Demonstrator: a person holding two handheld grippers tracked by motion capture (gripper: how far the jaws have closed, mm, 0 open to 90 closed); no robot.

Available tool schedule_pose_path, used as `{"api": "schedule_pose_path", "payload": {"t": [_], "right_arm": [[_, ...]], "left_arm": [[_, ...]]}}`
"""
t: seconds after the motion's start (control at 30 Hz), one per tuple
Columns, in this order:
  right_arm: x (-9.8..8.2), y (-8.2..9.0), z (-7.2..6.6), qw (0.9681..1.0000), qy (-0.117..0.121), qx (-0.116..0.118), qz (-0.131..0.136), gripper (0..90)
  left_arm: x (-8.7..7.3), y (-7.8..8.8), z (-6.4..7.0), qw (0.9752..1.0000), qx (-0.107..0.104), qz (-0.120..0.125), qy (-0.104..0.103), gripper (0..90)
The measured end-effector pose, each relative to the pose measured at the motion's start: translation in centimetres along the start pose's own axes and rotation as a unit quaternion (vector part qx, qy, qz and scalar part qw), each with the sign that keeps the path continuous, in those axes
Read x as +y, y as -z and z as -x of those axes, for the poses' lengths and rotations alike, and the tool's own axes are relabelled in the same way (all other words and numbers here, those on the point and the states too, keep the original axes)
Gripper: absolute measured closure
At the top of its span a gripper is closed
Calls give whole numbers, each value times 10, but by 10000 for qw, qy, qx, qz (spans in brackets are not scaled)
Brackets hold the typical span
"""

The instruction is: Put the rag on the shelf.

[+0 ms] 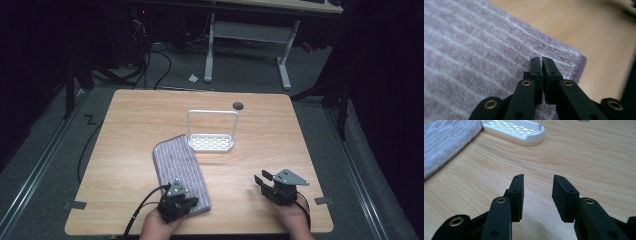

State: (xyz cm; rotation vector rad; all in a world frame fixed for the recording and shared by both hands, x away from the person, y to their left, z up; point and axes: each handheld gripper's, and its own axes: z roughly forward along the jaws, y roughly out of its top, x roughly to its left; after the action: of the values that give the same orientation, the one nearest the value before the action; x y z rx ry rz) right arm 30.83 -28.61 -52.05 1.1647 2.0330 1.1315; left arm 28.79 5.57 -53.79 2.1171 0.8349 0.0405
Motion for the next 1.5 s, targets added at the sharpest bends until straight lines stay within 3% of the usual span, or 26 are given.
{"api": "schedule_pose_path", "payload": {"t": [0.07,0.1,0.17,0.2,0.3,0.33,0.37,0.4,0.5,0.57,0.63,0.8,0.83,1.0,1.03,1.07,1.13,1.3,1.4,1.5], "right_arm": [[3,-4,-6,9999,42,98,21,622],[5,-6,-9,9998,84,156,22,623],[10,-13,-16,9994,164,294,50,638],[13,-16,-21,9991,181,388,68,651],[22,-29,-38,9968,198,770,42,705],[25,-34,-46,9960,262,860,18,734],[30,-41,-54,9942,353,1016,-5,751],[33,-46,-60,9932,401,1096,-48,764],[48,-68,-84,9899,621,1263,-183,818],[60,-88,-102,9871,735,1380,-335,862],[70,-106,-115,9845,788,1490,-490,880],[73,-134,-128,9784,1106,1430,-1001,900],[70,-133,-128,9772,1158,1430,-1061,900],[52,-105,-116,9777,1126,1425,-1056,900],[47,-97,-114,9779,1120,1406,-1069,900],[40,-86,-110,9783,1123,1365,-1077,900],[31,-71,-104,9792,1063,1347,-1087,900],[3,-27,-83,9824,947,1213,-1060,900],[-11,-9,-73,9848,716,1239,-988,898],[-14,0,-70,9862,588,1264,-893,856]], "left_arm": [[-2,1,11,9998,-89,-39,-178,790],[-2,4,14,9996,-15,29,-287,748],[-2,16,12,9979,259,413,-430,698],[-2,24,6,9964,426,618,-385,683],[-6,45,-22,9903,844,1107,34,680],[-6,45,-22,9903,844,1107,34,681],[-12,54,-40,9867,1166,1114,190,681],[-15,57,-48,9849,1309,1108,251,681],[-20,63,-64,9816,1420,1158,528,662],[-20,63,-70,9815,1393,1139,649,653],[-18,59,-72,9834,1335,1069,611,651],[-12,44,-70,9899,1184,598,498,670],[-12,41,-69,9912,1116,526,487,670],[-8,27,-51,9960,685,462,345,669],[-7,20,-40,9960,530,524,498,665],[-5,18,-39,9975,550,402,186,659],[0,9,-26,9988,379,320,31,651],[4,-10,8,9988,14,159,-461,649],[5,-13,16,9983,-134,134,-558,636],[8,-11,13,9982,-93,224,-543,609]]}}
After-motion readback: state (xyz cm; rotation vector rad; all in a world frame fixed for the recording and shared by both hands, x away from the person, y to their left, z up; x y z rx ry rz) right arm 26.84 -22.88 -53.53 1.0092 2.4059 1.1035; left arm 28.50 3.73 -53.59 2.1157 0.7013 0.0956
